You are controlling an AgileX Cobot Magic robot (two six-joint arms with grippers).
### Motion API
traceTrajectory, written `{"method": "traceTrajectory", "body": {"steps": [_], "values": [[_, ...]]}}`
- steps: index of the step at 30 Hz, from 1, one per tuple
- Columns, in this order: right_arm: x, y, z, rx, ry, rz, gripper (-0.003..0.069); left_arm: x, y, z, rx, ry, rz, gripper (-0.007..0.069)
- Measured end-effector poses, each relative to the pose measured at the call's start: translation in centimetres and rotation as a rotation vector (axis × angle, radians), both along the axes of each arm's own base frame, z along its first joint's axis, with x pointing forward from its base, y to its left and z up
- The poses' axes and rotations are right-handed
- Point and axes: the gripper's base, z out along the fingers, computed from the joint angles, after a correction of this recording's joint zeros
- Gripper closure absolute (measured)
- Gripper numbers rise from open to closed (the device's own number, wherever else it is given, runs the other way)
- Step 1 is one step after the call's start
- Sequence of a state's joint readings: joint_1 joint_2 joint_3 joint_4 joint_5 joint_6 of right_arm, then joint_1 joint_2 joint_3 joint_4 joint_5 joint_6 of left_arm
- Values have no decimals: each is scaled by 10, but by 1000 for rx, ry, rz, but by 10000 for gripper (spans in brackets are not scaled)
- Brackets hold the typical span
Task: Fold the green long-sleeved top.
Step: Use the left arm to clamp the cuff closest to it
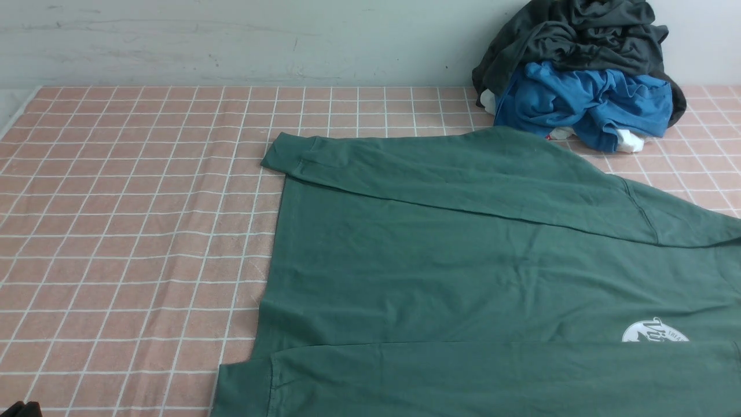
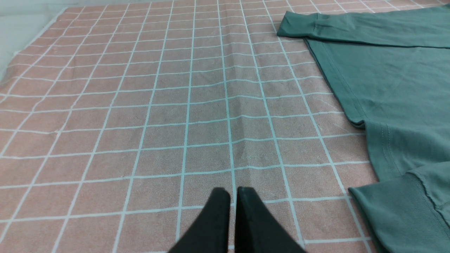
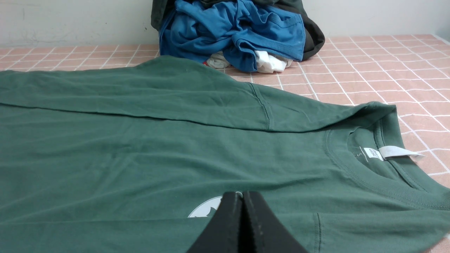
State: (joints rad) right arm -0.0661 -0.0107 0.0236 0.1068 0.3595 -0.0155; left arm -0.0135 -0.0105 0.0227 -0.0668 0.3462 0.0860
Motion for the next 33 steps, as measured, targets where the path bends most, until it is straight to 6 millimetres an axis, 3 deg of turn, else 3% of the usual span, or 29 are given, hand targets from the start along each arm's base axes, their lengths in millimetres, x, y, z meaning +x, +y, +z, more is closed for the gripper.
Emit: {"method": "traceTrajectory", "body": {"steps": [12,16,19,20,22,25,29,33], "values": [[0,0,1,-5,-12,-1,671,1,1,1,22,-34,4,608],[2,-2,17,-21,-205,-18,671,4,2,17,64,-209,12,608],[-3,-4,45,4,-514,-40,671,2,2,37,59,-440,18,608],[-4,-4,46,9,-532,-40,671,2,2,37,58,-440,18,608],[-12,-5,64,123,-756,-30,671,-1,2,51,49,-598,21,608],[-21,-5,75,234,-915,5,671,-7,2,66,-20,-768,22,608],[-22,1,78,192,-927,67,671,-15,4,88,-199,-899,8,608],[-21,9,109,18,-833,107,671,-9,2,144,-223,-760,-7,625]]}}
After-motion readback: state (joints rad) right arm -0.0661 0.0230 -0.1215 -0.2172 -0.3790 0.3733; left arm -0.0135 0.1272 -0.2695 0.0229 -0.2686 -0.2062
